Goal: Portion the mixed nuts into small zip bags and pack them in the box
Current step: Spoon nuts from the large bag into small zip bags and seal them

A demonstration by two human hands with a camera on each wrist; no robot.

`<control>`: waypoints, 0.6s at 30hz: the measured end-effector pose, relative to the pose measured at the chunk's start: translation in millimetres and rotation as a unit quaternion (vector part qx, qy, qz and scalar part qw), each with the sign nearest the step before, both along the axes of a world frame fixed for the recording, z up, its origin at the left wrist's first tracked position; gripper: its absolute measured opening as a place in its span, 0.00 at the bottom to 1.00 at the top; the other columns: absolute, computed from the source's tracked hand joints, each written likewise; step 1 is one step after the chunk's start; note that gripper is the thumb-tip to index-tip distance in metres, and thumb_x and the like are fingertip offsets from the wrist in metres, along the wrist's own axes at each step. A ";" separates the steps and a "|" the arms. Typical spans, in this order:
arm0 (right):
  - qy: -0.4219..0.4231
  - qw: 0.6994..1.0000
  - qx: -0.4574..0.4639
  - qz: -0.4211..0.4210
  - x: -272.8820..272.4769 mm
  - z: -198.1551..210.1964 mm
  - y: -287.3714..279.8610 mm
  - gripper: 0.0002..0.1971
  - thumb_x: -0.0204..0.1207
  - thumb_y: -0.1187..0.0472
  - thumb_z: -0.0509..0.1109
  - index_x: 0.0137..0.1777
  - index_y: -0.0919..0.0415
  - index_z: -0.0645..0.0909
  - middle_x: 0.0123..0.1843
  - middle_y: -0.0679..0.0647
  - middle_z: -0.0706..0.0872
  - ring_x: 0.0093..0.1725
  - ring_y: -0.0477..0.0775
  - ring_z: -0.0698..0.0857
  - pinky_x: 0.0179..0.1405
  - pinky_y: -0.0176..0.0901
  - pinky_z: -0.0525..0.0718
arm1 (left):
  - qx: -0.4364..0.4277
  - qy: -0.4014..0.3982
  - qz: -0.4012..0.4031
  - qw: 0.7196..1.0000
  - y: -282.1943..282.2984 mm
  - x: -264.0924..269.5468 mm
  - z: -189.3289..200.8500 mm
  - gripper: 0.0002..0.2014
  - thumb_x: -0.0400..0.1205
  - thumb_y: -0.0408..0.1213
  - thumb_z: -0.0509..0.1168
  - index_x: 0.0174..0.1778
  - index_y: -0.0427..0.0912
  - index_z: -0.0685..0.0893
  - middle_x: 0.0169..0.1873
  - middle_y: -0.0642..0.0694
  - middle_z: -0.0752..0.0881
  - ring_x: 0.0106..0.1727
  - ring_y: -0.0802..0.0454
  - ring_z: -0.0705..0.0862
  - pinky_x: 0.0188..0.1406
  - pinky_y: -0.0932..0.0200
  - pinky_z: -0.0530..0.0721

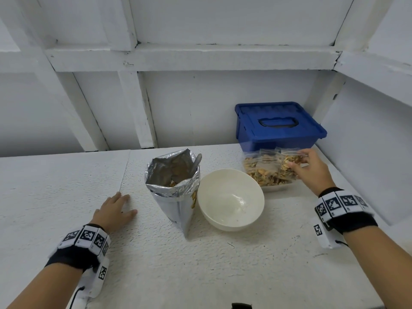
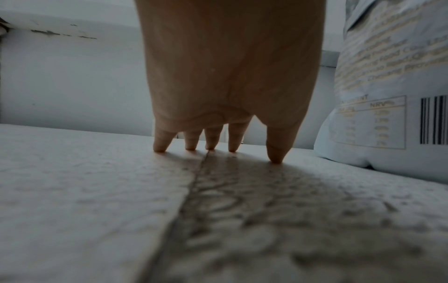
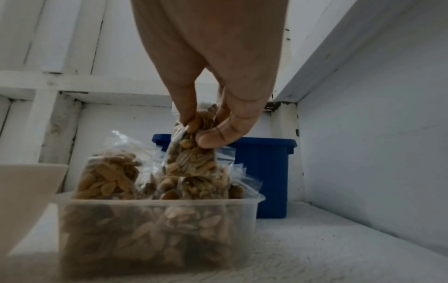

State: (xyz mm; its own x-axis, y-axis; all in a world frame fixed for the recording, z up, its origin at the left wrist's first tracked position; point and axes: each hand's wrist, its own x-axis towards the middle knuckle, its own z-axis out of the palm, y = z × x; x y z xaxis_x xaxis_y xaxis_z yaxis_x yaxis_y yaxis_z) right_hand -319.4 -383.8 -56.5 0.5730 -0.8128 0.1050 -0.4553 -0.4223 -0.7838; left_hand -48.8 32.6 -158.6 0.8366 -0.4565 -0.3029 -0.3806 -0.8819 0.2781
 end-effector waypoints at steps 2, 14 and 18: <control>0.011 1.000 0.008 0.010 2.4 -3.8 3.8 0.22 0.74 0.57 0.73 0.65 0.62 0.70 0.61 0.62 0.81 0.55 0.57 0.81 0.54 0.50 0.81 | -0.003 0.000 0.000 1.000 -0.6 0.0 0.1 0.33 0.81 0.53 0.61 0.79 0.46 0.60 0.82 0.43 0.54 0.82 0.43 0.53 0.78 0.40 0.57; 0.058 0.998 0.018 0.032 13.5 -19.5 29.3 0.23 0.77 0.62 0.69 0.70 0.64 0.68 0.62 0.66 0.82 0.60 0.63 0.82 0.54 0.42 0.76 | -0.007 -0.001 0.010 1.000 -3.6 -2.5 1.5 0.33 0.81 0.53 0.62 0.79 0.46 0.60 0.82 0.44 0.54 0.81 0.45 0.54 0.78 0.41 0.58; 0.085 0.995 0.020 0.042 14.8 -17.4 29.5 0.22 0.76 0.63 0.70 0.69 0.64 0.69 0.61 0.66 0.83 0.60 0.62 0.82 0.53 0.41 0.75 | -0.006 -0.003 0.016 1.000 -2.6 -3.5 1.0 0.32 0.81 0.52 0.62 0.79 0.47 0.60 0.82 0.45 0.54 0.81 0.45 0.53 0.78 0.41 0.57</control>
